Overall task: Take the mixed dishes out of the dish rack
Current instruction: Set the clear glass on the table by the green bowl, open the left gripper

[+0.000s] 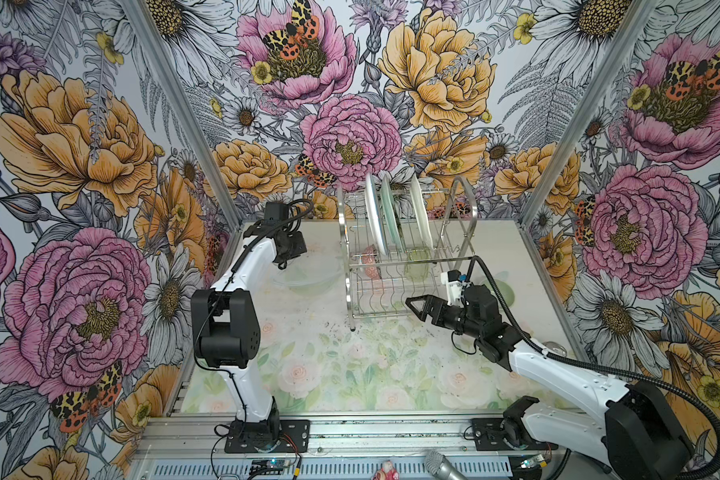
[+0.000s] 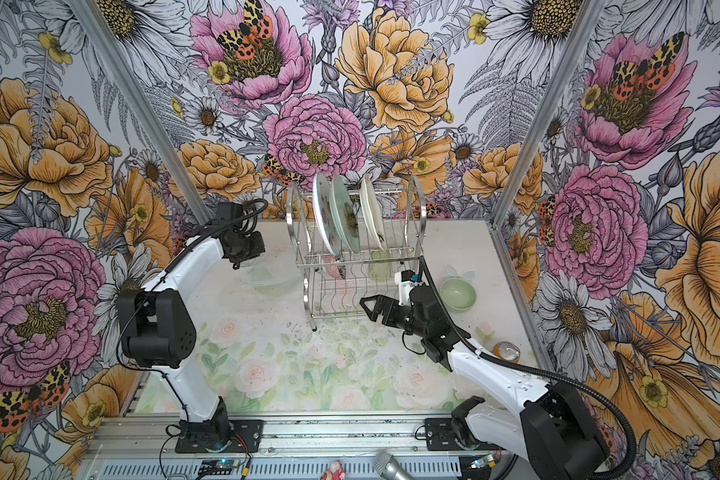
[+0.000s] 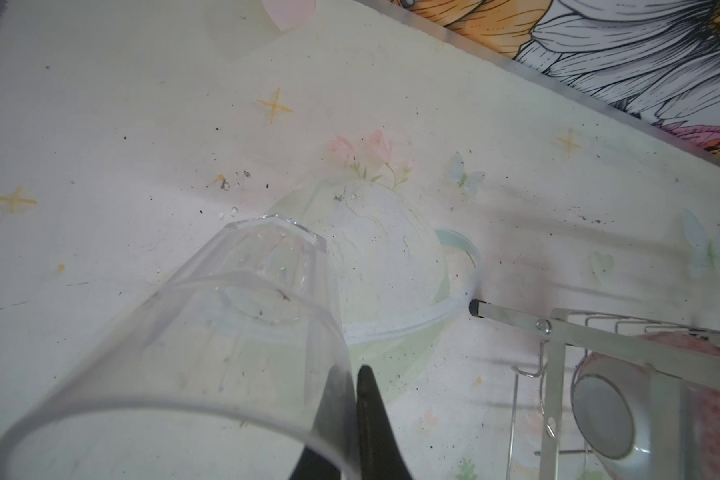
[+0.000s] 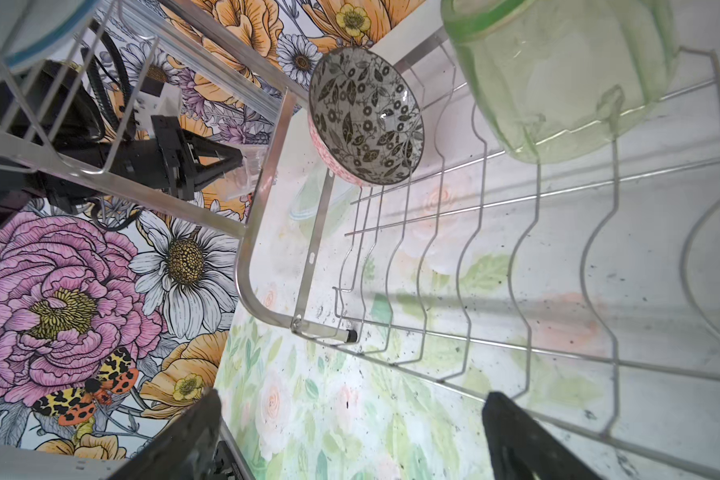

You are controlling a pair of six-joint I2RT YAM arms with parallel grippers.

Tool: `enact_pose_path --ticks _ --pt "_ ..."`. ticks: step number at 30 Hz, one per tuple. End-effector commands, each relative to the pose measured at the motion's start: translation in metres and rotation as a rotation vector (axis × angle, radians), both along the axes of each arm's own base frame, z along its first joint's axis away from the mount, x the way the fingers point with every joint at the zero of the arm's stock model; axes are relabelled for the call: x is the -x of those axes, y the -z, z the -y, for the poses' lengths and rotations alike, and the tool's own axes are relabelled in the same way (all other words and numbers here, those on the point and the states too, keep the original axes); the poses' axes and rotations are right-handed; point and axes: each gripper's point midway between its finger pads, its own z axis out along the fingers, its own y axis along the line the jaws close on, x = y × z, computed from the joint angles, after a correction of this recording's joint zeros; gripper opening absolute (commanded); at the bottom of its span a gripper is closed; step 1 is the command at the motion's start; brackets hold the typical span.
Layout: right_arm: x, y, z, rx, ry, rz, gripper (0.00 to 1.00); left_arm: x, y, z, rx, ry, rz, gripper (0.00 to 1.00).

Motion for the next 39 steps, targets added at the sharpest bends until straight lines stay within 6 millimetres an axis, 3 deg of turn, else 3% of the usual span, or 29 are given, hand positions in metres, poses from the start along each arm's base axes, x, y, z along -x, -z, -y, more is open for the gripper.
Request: enact_pose_path --ticks 1,16,23,34,36,39 --pt "0.001 -0.006 0.004 0.069 -0.006 0.056 0.99 0.01 0.01 -0.026 -0.083 -0.009 -0.087 0.0" --pt "0.008 -0.006 0.012 0.09 0.025 0.061 0.99 -0.005 0.04 -0.045 -0.078 -0.016 -0.161 0.02" --pt "0.008 -0.003 0.009 0.088 0.023 0.04 0.99 -0.009 0.043 -0.045 -0.082 -0.005 -0.164 0.16" --pt "0.009 0.007 0.017 0.085 0.079 0.003 0.99 -0.017 0.028 -0.038 -0.065 0.015 -0.129 0.18" --pt "0.01 0.004 0.02 0.083 0.089 0.018 0.99 -0.017 0.02 -0.037 -0.066 0.015 -0.111 0.27" --pt "0.012 -0.003 0.025 0.082 0.102 0.05 0.99 -0.015 0.008 -0.033 -0.056 0.022 -0.088 0.31"
